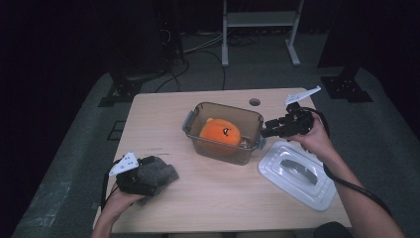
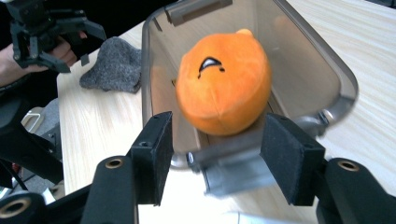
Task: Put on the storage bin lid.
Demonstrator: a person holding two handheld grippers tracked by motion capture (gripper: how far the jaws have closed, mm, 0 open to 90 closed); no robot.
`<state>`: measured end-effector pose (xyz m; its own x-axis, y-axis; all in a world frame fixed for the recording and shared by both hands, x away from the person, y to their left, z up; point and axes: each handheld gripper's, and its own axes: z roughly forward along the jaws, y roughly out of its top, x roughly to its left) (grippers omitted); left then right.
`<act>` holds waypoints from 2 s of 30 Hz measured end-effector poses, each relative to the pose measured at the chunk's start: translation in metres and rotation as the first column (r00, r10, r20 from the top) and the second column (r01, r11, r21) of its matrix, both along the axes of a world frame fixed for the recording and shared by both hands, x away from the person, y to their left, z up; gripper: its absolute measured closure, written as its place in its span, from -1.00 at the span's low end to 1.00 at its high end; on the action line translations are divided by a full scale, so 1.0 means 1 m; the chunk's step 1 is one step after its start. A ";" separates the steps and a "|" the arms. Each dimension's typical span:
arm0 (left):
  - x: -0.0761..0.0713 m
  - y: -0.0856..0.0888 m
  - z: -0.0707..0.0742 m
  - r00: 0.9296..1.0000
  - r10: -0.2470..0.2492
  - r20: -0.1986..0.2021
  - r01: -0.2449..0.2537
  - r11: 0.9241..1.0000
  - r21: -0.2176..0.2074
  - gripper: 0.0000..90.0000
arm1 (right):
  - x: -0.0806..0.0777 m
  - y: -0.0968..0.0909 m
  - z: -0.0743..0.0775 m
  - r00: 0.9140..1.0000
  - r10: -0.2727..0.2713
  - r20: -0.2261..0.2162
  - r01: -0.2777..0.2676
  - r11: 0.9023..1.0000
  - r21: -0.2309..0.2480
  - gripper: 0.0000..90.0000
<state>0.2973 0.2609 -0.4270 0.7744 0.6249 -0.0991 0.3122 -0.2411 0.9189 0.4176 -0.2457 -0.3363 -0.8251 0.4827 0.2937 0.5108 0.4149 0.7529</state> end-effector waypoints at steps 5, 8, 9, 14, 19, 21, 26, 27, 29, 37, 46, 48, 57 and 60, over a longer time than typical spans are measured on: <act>0.000 0.000 -0.001 1.000 0.001 -0.002 -0.001 1.000 0.004 -0.95 | -0.009 -0.017 -0.005 1.000 -0.025 -0.007 0.025 1.000 0.011 -0.08; 0.000 0.000 -0.001 1.000 0.001 -0.002 -0.001 1.000 0.005 -0.95 | -0.014 -0.025 -0.009 0.999 -0.033 -0.010 0.034 0.999 0.014 -0.09; 0.000 0.000 -0.001 1.000 0.002 -0.002 -0.002 1.000 0.006 -0.95 | -0.018 -0.029 -0.013 0.999 -0.039 -0.011 0.039 0.999 0.003 -0.11; 0.000 -0.001 -0.002 1.000 0.002 -0.003 -0.002 1.000 0.008 -0.95 | -0.023 -0.037 -0.022 0.999 -0.052 -0.016 0.051 0.998 -0.029 -0.11; 0.000 -0.001 -0.002 1.000 0.002 -0.002 -0.002 1.000 0.013 -0.95 | -0.031 -0.045 -0.035 0.998 -0.061 -0.032 0.060 0.998 -0.034 -0.14; 0.000 0.000 -0.002 1.000 0.003 -0.003 -0.003 1.000 0.012 -0.95 | -0.035 -0.049 -0.039 0.997 -0.066 -0.037 0.065 0.997 -0.028 -0.15; 0.000 -0.001 -0.002 1.000 0.003 -0.004 -0.003 1.000 0.009 -0.95 | -0.041 -0.056 -0.045 0.996 -0.078 -0.045 0.077 0.997 -0.020 -0.16; 0.000 -0.001 -0.002 1.000 0.001 -0.003 -0.001 1.000 0.010 -0.95 | -0.043 -0.058 -0.048 0.996 -0.081 -0.046 0.081 0.997 -0.020 -0.16; 0.000 -0.001 -0.002 1.000 0.000 -0.002 0.000 1.000 0.010 -0.95 | -0.048 -0.064 -0.053 0.995 -0.091 -0.049 0.091 0.996 -0.018 -0.17; -0.001 -0.001 -0.001 1.000 0.006 0.003 -0.006 1.000 0.009 -0.95 | -0.058 -0.076 -0.070 0.992 -0.116 -0.050 0.116 0.993 -0.018 -0.19; 0.000 -0.001 -0.002 1.000 0.007 -0.005 -0.007 1.000 0.008 -0.95 | -0.065 -0.086 -0.087 0.988 -0.149 -0.044 0.147 0.989 -0.027 -0.19; 0.000 -0.001 -0.002 1.000 0.005 -0.005 -0.005 1.000 0.008 -0.95 | -0.068 -0.089 -0.093 0.986 -0.163 -0.044 0.161 0.986 -0.035 -0.19; -0.001 -0.002 -0.002 1.000 0.003 -0.005 -0.003 1.000 0.007 -0.95 | -0.073 -0.092 -0.108 0.981 -0.194 -0.027 0.191 0.978 -0.079 -0.22; -0.001 -0.002 -0.002 1.000 0.002 -0.005 -0.002 1.000 0.006 -0.95 | -0.074 -0.093 -0.111 0.979 -0.204 -0.022 0.201 0.976 -0.083 -0.21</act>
<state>0.2966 0.2591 -0.4288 0.7727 0.6270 -0.0991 0.3173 -0.2464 0.9158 0.3439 -0.3391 -0.4469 -0.6990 0.6618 0.2709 0.6126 0.3587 0.7043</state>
